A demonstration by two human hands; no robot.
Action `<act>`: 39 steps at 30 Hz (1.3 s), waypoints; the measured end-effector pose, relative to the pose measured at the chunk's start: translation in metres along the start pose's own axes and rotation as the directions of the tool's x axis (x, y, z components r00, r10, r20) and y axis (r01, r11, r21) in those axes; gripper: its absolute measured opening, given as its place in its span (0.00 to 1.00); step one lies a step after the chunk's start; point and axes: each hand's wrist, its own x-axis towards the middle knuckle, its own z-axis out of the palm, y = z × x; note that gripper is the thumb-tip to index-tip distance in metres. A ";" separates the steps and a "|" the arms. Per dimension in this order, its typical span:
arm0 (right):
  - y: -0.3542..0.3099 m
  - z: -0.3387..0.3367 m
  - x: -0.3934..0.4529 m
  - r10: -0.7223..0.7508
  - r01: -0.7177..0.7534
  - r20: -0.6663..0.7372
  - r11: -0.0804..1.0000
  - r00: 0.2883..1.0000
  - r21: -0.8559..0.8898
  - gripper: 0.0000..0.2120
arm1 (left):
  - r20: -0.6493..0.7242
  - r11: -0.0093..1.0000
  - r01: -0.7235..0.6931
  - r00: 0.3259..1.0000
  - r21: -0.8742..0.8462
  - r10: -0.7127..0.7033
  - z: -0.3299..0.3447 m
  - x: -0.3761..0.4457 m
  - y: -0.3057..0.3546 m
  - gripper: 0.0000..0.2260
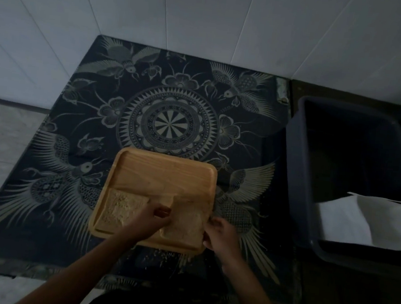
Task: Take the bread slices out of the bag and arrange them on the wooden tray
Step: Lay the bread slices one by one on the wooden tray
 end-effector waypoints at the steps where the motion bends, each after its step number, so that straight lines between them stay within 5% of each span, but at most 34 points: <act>1: -0.001 0.000 0.001 0.015 -0.015 0.019 1.000 1.000 0.021 0.09 | 0.001 1.000 0.016 1.000 -0.024 -0.015 0.000 0.000 -0.001 0.14; 9: -0.005 0.004 -0.001 0.038 -0.040 0.111 0.999 0.993 0.011 0.10 | 0.042 0.975 0.102 0.994 -0.196 -0.096 -0.001 -0.002 -0.010 0.14; 24: -0.051 0.057 -0.009 -0.078 0.091 0.142 0.992 0.987 -0.083 0.15 | -0.027 0.949 0.034 0.999 -0.315 -0.045 -0.064 0.003 -0.021 0.08; 39: -0.096 0.153 0.052 -0.076 0.085 0.107 0.993 0.991 -0.082 0.18 | -0.246 0.995 -0.043 0.969 -0.084 0.021 -0.161 0.058 -0.012 0.07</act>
